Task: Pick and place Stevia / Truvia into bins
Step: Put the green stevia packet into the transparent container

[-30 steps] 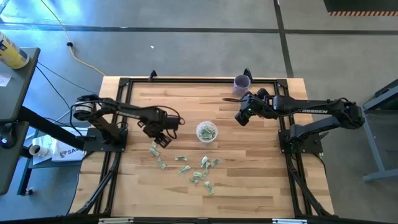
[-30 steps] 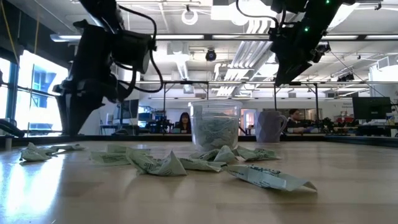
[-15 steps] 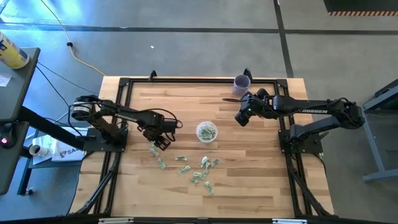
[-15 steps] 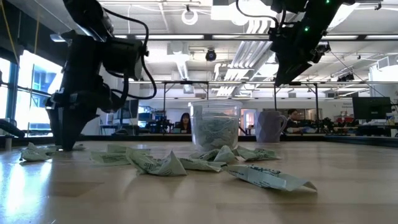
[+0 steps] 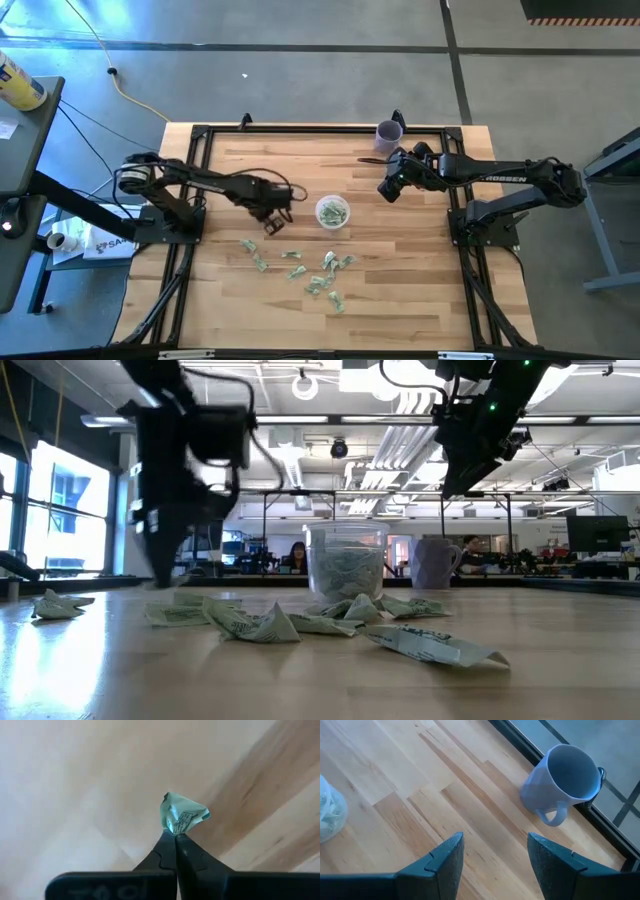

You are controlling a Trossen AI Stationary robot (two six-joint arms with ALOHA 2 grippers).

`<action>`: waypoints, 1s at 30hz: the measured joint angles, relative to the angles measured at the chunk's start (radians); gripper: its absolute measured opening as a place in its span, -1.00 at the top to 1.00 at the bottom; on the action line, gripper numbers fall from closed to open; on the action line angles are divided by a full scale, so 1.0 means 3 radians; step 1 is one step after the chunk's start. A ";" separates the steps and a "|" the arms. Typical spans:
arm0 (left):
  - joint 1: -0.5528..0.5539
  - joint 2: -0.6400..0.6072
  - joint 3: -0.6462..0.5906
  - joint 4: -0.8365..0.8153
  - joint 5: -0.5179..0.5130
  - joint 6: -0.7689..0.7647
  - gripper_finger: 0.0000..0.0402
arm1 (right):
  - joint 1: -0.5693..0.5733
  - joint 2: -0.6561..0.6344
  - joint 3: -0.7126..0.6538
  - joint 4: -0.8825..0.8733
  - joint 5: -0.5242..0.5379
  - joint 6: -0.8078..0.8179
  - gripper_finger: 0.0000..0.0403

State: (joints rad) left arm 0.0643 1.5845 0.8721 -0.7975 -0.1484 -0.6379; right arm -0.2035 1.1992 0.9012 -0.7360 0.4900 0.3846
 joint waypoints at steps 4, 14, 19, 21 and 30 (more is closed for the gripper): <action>0.0168 -0.0007 0.0417 0.0124 -0.0172 0.0418 0.85 | 0.0001 0.0001 0.0001 -0.0008 0.0006 0.0015 -0.04; 0.0550 0.0000 0.1101 0.1201 0.0932 0.2370 0.87 | 0.0001 0.0001 0.0001 -0.0027 0.0017 0.0116 -0.04; 0.0548 0.0273 0.1099 0.1421 0.1261 0.2615 0.84 | 0.0001 0.0001 0.0001 -0.0101 0.0015 0.0115 -0.04; 0.0549 0.0371 0.1091 0.1454 0.1431 0.2593 0.86 | 0.0001 0.0001 0.0001 -0.0125 0.0014 0.0119 -0.04; 0.0428 0.0621 0.1149 0.1706 0.1506 0.2548 0.64 | 0.0003 0.0001 0.0001 -0.0207 -0.0001 0.0141 -0.04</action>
State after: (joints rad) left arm 0.1927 1.7707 1.2168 -0.2856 0.3033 0.1265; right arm -0.2028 1.1995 0.9016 -0.7982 0.4896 0.4270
